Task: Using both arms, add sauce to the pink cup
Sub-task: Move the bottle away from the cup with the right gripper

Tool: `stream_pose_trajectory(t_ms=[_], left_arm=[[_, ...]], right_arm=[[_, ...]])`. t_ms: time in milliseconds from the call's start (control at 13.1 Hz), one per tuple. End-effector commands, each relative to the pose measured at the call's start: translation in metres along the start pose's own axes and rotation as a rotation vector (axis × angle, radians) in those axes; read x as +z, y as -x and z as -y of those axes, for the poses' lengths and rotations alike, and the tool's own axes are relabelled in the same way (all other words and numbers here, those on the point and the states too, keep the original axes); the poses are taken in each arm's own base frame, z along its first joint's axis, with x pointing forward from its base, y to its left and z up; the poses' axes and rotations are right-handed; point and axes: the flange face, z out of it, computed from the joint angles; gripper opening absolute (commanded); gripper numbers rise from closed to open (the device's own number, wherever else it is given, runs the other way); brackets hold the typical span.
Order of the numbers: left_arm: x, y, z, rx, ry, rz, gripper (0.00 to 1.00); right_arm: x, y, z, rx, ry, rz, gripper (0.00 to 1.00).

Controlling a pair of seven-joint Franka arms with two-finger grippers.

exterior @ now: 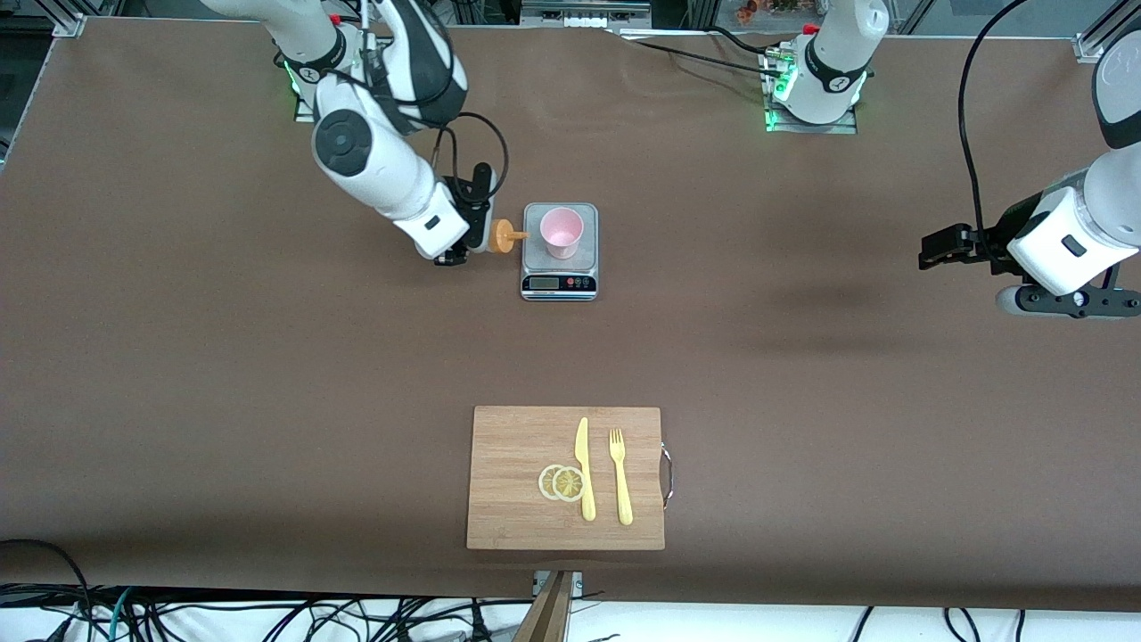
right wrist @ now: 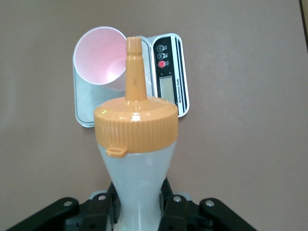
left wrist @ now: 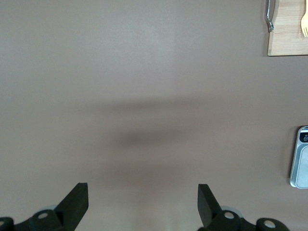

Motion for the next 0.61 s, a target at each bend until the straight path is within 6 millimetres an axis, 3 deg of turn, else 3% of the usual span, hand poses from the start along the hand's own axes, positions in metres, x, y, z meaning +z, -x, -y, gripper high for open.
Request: stream_pose_trajectory(t_ms=[0, 229, 534], left_arm=[[-0.004, -0.003, 0.000, 0.023, 0.015, 0.001, 1.00], [-0.004, -0.003, 0.000, 0.023, 0.015, 0.001, 1.00], [-0.004, -0.003, 0.000, 0.024, 0.015, 0.001, 1.00]], right_arm=[[-0.015, 0.037, -0.015, -0.031, -0.077, -0.139, 0.27], [-0.011, 0.092, -0.043, -0.055, -0.154, -0.273, 0.27], [0.012, 0.169, -0.073, -0.058, -0.246, -0.493, 0.27]])
